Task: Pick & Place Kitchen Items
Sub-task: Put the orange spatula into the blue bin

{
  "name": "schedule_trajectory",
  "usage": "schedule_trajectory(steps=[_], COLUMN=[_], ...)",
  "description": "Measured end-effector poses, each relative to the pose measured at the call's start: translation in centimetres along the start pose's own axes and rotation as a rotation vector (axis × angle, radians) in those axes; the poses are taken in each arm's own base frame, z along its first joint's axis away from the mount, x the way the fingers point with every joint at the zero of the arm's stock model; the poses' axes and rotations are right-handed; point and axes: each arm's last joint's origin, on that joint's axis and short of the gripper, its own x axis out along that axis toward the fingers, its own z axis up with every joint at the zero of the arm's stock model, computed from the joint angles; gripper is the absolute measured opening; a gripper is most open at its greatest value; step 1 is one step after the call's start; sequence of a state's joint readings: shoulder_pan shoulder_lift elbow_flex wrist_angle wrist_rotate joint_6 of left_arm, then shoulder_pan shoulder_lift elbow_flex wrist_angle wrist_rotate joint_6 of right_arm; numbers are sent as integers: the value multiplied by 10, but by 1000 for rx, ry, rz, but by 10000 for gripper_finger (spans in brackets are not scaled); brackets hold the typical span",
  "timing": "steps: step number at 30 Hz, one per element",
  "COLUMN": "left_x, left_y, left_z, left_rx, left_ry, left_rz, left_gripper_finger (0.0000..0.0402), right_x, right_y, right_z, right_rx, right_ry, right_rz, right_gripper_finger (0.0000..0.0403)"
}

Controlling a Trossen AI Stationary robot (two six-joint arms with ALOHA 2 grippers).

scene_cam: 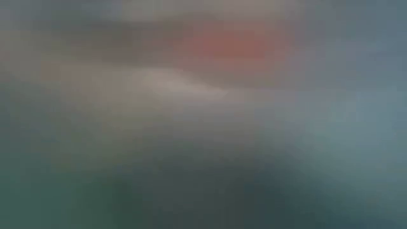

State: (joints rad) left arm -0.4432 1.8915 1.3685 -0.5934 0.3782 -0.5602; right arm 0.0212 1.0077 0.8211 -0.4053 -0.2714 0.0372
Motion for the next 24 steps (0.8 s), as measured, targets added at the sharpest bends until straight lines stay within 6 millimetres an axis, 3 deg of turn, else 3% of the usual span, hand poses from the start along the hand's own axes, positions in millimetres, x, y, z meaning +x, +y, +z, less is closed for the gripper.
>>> schedule_trajectory(steps=[10,24], left_x=[-5,-2], left_y=[9,5], left_z=[6,14], left_rx=[23,105], left_ry=[3,-60], left_rz=[-28,-87], left_gripper_finger=[14,14], right_x=[0,0], right_y=[0,0], right_z=[0,0], right_rx=[0,0], right_ry=[0,2], right_rz=[0,0], right_gripper_finger=[197,197])
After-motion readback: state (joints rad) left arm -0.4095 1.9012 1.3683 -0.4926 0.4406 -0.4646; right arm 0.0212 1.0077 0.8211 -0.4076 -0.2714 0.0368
